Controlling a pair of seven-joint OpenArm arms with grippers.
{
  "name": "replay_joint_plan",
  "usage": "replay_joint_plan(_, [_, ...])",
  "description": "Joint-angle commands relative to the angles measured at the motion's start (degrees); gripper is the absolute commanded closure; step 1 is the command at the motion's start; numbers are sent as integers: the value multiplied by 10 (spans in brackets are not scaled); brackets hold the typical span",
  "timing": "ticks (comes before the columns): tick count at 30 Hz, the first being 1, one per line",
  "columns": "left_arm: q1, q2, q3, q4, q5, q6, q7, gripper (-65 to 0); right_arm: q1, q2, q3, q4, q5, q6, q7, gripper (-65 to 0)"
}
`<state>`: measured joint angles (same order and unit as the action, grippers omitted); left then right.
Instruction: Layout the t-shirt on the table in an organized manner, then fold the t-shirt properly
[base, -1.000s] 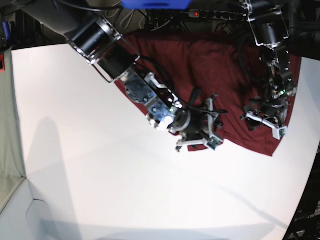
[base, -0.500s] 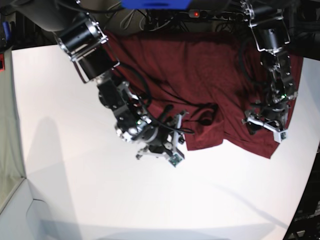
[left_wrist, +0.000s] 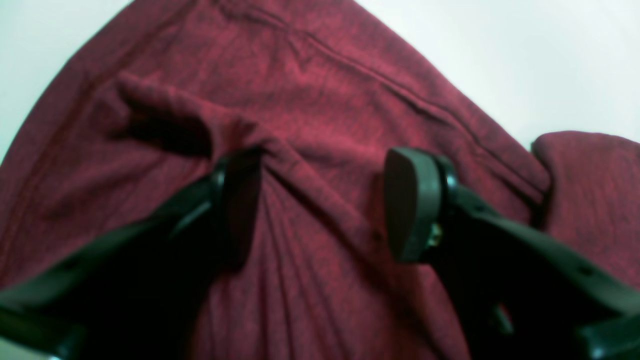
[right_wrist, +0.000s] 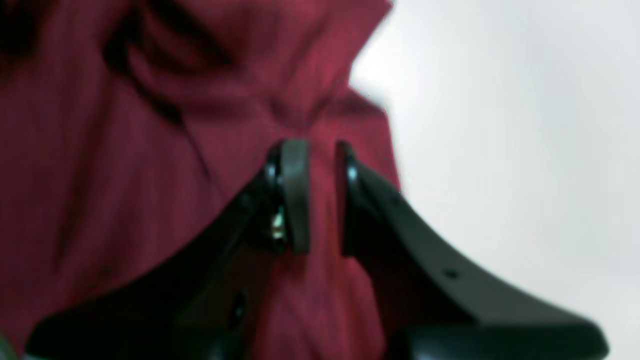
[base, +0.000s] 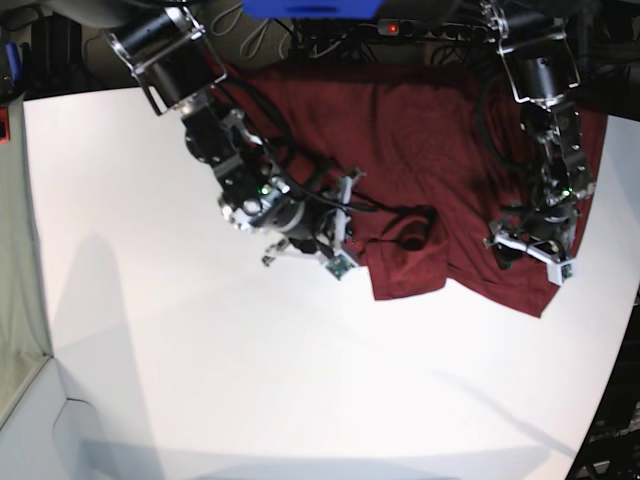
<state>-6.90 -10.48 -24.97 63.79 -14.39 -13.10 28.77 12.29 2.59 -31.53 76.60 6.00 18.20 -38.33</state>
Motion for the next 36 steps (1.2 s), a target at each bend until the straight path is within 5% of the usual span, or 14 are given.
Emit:
replay_joint_plan(1, [3,0,1,-5,6,6,44,-385,16,4,2,-2,1,0,10,-77])
replay_joint_plan(12, [3,0,0,-4,6,6,44,-385,4,65,3,-64,1,0,52,-77])
replay_joint_plan(27, [-17,8,-2,59,-1,6,49,-385,137,67,67,-332,1,0,164,-77])
replay_joint_plan(36, [-23,35,26,215,-160,9,50,-385,136,63,67,-332,1,0,164,-77])
